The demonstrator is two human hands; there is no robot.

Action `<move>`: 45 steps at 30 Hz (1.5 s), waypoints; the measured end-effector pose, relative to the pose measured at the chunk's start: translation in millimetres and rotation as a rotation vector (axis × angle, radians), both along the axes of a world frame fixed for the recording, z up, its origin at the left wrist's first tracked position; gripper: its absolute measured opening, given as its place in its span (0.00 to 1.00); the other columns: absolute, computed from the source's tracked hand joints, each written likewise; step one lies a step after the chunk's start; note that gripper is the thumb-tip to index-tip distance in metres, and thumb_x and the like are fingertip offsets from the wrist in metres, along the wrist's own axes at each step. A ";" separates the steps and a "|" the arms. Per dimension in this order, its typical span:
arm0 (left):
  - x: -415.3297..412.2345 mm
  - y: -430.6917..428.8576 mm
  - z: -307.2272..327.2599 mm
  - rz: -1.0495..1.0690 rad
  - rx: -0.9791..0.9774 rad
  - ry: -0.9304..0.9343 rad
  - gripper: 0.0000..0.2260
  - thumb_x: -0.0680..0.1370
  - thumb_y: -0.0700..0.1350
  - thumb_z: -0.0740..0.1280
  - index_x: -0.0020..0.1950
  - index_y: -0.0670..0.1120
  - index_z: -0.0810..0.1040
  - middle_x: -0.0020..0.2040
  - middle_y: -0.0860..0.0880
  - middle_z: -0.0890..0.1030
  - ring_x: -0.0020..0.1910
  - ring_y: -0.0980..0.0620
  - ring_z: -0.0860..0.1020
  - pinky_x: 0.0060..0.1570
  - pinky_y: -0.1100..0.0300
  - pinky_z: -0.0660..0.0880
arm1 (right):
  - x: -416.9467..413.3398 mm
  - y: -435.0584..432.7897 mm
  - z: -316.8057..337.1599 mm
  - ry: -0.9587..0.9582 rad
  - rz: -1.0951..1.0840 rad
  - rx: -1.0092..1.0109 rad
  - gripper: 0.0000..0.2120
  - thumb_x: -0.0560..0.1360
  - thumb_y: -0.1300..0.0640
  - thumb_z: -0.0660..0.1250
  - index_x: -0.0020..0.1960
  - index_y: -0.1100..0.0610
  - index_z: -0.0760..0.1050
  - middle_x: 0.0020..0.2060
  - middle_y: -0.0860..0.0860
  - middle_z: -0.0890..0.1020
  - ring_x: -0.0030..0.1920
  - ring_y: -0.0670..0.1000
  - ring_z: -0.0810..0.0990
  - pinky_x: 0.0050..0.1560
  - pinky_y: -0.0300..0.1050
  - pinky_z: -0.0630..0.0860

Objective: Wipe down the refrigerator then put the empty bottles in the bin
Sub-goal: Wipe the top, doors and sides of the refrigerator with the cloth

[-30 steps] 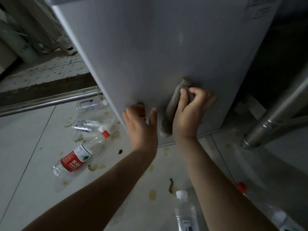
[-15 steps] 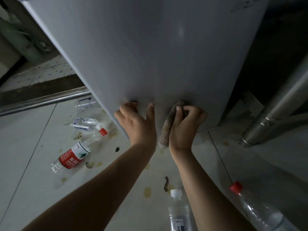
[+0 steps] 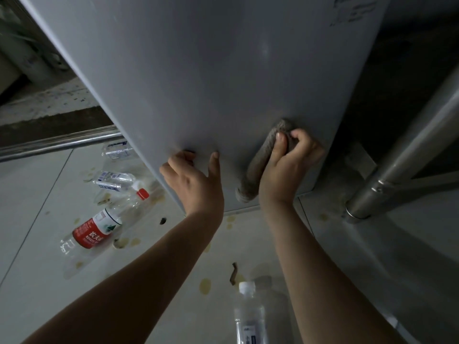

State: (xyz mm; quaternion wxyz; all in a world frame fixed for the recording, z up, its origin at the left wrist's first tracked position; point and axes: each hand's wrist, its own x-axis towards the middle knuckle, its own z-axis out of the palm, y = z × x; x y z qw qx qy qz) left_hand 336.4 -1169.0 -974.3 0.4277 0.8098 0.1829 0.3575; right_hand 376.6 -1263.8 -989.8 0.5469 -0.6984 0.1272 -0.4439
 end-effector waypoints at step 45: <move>0.9 -15.7 -6.3 0.022 -0.145 0.057 0.15 0.75 0.45 0.68 0.54 0.38 0.68 0.52 0.48 0.61 0.50 0.51 0.63 0.52 0.66 0.58 | 36.4 -59.3 36.3 -0.119 -0.111 0.046 0.14 0.78 0.60 0.60 0.55 0.71 0.71 0.50 0.65 0.74 0.47 0.52 0.73 0.50 0.20 0.61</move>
